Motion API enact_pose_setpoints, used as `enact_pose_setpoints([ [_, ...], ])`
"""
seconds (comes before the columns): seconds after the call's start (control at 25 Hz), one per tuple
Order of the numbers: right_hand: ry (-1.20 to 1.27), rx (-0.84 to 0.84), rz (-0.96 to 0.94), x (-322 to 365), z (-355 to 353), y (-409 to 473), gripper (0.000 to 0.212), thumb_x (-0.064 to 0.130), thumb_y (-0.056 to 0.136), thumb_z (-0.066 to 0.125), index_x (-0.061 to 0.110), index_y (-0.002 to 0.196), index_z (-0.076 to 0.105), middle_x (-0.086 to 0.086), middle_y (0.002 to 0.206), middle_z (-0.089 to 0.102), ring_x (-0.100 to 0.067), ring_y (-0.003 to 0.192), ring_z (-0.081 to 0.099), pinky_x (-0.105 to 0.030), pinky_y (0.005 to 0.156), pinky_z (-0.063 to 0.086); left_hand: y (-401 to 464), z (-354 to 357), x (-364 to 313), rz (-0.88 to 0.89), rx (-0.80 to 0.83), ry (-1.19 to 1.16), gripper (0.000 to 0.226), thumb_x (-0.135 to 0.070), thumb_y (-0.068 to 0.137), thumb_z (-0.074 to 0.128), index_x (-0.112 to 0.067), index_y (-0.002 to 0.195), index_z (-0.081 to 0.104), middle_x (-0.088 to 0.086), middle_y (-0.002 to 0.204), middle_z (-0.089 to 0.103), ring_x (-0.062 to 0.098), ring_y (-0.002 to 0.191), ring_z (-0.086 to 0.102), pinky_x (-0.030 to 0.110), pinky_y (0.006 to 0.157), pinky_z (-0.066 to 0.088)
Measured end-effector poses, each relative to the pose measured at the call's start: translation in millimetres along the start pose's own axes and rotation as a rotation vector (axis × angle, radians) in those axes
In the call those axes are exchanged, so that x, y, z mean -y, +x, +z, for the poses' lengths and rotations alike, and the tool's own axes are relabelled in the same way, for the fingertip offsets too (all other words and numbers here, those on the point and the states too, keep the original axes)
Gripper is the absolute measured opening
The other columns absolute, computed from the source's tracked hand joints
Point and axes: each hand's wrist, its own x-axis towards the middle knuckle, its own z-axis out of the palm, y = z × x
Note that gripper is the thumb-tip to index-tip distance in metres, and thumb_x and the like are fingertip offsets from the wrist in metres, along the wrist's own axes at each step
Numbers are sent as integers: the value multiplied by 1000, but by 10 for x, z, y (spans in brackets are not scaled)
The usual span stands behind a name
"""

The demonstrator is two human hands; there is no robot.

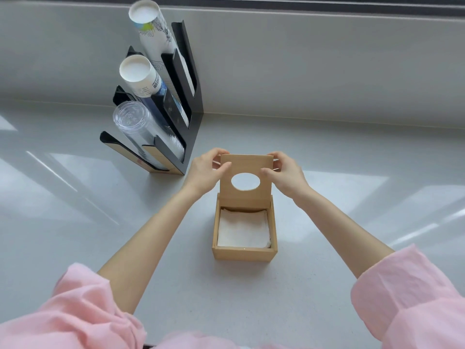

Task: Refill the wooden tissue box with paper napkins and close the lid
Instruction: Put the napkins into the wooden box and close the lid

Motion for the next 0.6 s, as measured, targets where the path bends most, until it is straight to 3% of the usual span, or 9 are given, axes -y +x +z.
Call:
enact_pose_setpoints([
  [0.08,-11,20,-4,25,-24,31,32,13,85,57,16,116,53,-5,104,63,-18,85,56,-21,59,42,59,-30,17,-14,4,-34,25,-19,84,61,-11,107,62,1,91,61,14,80,56,-4,57,35],
  [0.16,-29,22,-13,70,-56,80,30,12,86,55,15,115,53,-3,100,61,-19,86,56,-24,66,43,133,-58,-3,-10,7,-10,24,-21,83,62,-11,105,63,-1,89,60,12,79,55,2,57,38],
  [0.32,-60,-39,-69,171,-141,174,27,11,86,55,13,114,56,-3,97,61,-19,87,57,-27,77,44,284,-74,-127,12,-55,16,23,-22,82,62,-14,104,65,-3,87,61,12,80,56,20,76,41],
  [0.6,-157,-151,-215,84,-160,65,13,11,86,55,15,93,66,2,82,65,-13,81,61,-12,63,41,142,5,-128,92,-163,-56,8,-20,80,65,-16,87,67,-8,79,64,10,75,61,24,75,47],
])
